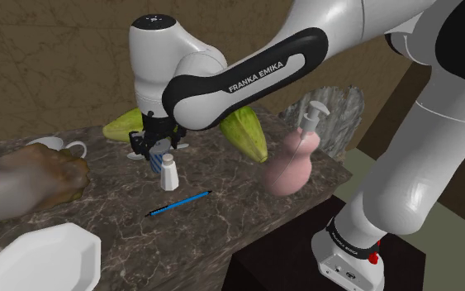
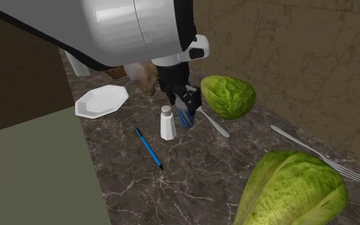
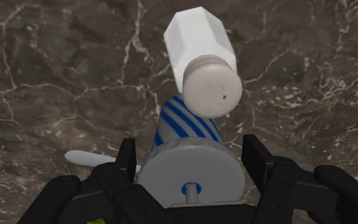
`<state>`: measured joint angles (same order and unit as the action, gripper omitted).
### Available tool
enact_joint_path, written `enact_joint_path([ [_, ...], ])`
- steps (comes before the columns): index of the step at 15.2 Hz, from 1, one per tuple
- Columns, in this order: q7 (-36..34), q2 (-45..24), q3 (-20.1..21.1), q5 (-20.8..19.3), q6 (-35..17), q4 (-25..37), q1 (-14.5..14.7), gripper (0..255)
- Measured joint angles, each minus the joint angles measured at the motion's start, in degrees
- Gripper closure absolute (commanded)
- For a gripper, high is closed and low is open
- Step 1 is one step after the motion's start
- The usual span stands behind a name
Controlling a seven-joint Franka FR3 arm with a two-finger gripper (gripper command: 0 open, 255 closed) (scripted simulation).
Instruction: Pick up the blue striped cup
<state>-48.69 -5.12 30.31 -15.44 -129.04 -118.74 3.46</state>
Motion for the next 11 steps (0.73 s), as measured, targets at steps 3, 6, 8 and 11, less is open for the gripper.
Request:
enact_joint_path([
  [3,0.6,0.5,0.1,0.6,1.4,0.9,-0.1,255],
  [6,1.6,1.6,0.1,1.7,3.5,2.2,-0.2,255],
  [8,2.2,2.2,0.2,2.3,4.8,3.1,-0.2,255],
  [11,3.1,3.2,0.2,3.2,6.9,4.5,-0.3,255],
])
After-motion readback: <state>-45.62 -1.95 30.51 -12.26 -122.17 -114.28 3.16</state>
